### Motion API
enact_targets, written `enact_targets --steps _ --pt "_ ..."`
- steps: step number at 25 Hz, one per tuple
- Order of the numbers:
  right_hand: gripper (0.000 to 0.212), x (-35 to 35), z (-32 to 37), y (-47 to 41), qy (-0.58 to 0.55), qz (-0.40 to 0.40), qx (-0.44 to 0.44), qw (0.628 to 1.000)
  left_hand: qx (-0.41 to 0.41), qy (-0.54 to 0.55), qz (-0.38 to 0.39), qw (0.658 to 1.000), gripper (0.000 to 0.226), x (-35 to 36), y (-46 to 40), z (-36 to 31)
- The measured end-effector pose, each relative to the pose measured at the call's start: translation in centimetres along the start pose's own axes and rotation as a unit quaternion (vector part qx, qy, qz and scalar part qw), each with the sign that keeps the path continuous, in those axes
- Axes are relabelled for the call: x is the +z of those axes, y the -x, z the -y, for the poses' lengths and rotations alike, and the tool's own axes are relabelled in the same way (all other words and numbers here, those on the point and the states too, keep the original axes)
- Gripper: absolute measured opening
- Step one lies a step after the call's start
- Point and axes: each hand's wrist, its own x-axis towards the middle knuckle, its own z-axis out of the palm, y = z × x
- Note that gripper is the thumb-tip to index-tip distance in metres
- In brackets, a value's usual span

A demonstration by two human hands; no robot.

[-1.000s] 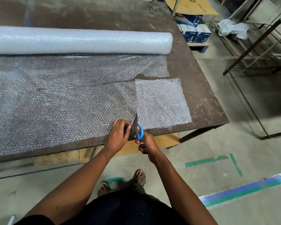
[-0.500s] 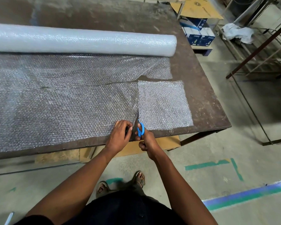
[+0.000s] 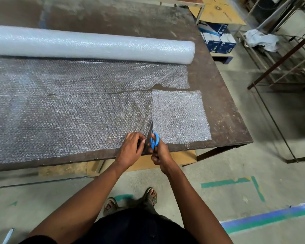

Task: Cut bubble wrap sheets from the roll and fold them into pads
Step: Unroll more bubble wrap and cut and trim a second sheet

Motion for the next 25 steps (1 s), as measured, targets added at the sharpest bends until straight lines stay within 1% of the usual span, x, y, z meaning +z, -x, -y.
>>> enact_targets --steps 10,14,19,22,25 --pt "0.041 0.5 0.5 -0.7 -0.026 0.0 -0.015 1.0 0.008 0.005 -0.005 1.0 0.005 -0.1 0.0 -0.1" --pt "0.044 0.6 0.4 -0.5 -0.021 -0.001 -0.01 1.0 0.004 0.018 -0.011 1.0 0.005 -0.1 0.0 -0.2" --pt "0.04 0.7 0.6 0.5 -0.052 0.03 0.025 0.998 -0.027 0.052 -0.033 0.998 0.005 -0.1 -0.1 0.0" --pt "0.039 0.5 0.5 1.4 -0.049 0.016 0.049 0.997 -0.039 0.078 -0.064 0.994 0.007 -0.1 -0.1 -0.3" --pt "0.047 0.1 0.7 1.9 -0.032 0.003 0.058 0.998 -0.042 0.1 -0.073 0.991 0.008 -0.3 0.1 -0.6"
